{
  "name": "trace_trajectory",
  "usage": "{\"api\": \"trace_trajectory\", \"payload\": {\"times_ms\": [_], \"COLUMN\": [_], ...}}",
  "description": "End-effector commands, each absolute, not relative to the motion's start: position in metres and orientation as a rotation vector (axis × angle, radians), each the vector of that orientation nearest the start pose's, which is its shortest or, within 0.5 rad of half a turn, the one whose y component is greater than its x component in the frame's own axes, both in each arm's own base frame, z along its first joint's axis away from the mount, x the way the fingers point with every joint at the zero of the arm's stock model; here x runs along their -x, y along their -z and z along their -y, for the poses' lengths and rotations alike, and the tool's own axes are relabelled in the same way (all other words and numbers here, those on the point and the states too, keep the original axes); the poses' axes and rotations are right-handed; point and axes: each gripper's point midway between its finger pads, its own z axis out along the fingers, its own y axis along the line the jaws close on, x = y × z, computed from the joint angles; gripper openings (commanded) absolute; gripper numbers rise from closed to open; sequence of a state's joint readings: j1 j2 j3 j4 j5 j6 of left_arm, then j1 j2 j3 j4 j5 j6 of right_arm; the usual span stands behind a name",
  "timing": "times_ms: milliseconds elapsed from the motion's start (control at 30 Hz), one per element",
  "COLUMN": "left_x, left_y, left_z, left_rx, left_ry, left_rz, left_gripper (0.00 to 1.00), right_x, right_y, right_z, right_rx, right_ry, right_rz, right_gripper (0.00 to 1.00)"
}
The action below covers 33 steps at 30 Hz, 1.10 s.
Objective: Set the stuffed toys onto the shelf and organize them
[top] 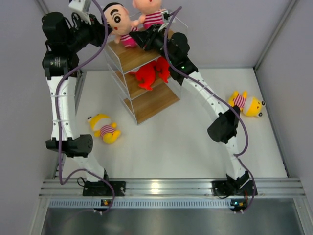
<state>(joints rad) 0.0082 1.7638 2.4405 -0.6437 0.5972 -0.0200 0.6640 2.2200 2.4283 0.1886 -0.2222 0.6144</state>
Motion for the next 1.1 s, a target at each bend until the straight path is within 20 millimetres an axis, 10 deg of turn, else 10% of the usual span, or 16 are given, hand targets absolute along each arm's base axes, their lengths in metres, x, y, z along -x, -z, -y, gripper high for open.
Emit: {"api": "trace_trajectory", "payload": {"times_ms": [0,200,367,533,800,1067], "left_x": [-0.431,-0.428,-0.427,-0.419,-0.422,-0.419], "left_y": [-0.569,-0.577,-0.584,-0.587,-0.578,-0.566], "left_z": [0.112,0.112,0.092,0.076,0.096,0.113], "left_rx": [-0.497,-0.482,-0.338,-0.223,-0.278,-0.321], "left_ry": [0.454,0.441,0.368,0.309,0.191,0.102], "left_rz": [-1.388,-1.368,-1.383,-1.397,-1.403,-1.424], "left_gripper": [0.19,0.00,0.00,0.00,0.00,0.00], "right_x": [-0.445,-0.441,-0.434,-0.416,-0.418,-0.415], "right_y": [-0.537,-0.537,-0.539,-0.559,-0.571,-0.566], "right_z": [-0.434,-0.434,-0.428,-0.404,-0.379,-0.422], "right_rx": [0.276,0.288,0.303,0.298,0.258,0.403], "right_ry": [-1.297,-1.307,-1.284,-1.205,-0.935,-0.740], "right_rz": [-1.123,-1.134,-1.133,-1.098,-1.105,-1.053], "right_gripper": [0.00,0.00,0.50,0.68,0.73,0.65]}}
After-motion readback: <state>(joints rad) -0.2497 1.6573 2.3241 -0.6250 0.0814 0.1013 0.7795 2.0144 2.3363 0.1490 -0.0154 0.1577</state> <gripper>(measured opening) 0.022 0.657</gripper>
